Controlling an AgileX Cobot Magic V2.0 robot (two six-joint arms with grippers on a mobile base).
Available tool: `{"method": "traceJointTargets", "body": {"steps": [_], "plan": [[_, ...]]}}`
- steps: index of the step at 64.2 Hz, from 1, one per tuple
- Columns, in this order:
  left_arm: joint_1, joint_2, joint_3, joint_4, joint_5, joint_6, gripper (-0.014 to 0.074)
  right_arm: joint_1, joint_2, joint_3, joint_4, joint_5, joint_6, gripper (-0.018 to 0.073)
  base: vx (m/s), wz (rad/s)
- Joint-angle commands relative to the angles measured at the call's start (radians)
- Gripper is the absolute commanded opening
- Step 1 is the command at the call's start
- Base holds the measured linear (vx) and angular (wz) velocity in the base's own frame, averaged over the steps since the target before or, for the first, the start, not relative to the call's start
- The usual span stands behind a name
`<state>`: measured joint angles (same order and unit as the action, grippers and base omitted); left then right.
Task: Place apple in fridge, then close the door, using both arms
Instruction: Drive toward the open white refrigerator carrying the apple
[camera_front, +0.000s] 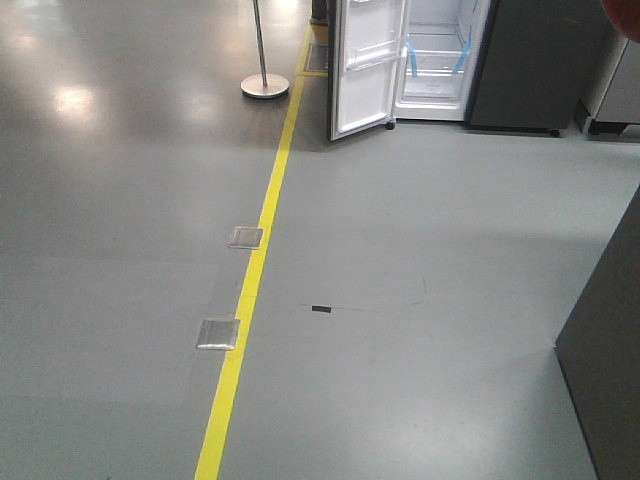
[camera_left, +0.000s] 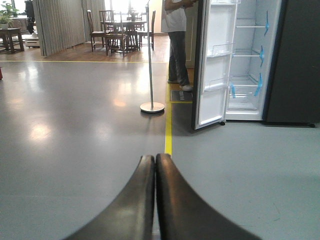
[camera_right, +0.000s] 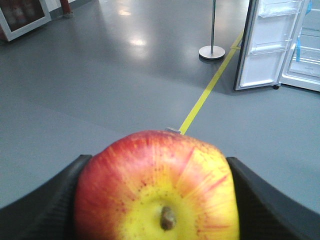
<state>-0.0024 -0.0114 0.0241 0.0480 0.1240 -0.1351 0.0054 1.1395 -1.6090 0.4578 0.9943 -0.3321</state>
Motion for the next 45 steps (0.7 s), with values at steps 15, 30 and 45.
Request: {"method": "traceJointTargets", "body": {"steps": [15, 30, 45], "plan": [[-0.007, -0.014, -0.017, 0.000, -0.075, -0.010, -0.0006, -0.005, -0.015, -0.030, 0.023, -0.078, -0.007, 0.0196, 0.19, -0.04], [-0.007, -0.014, -0.017, 0.000, -0.075, -0.010, -0.0006, -0.005, -0.015, -0.030, 0.023, -0.078, -0.007, 0.0196, 0.19, -0.06], [-0.007, -0.014, -0.017, 0.000, -0.075, -0.010, -0.0006, -0.005, -0.015, -0.030, 0.023, -0.078, -0.007, 0.0196, 0.19, -0.07]]}}
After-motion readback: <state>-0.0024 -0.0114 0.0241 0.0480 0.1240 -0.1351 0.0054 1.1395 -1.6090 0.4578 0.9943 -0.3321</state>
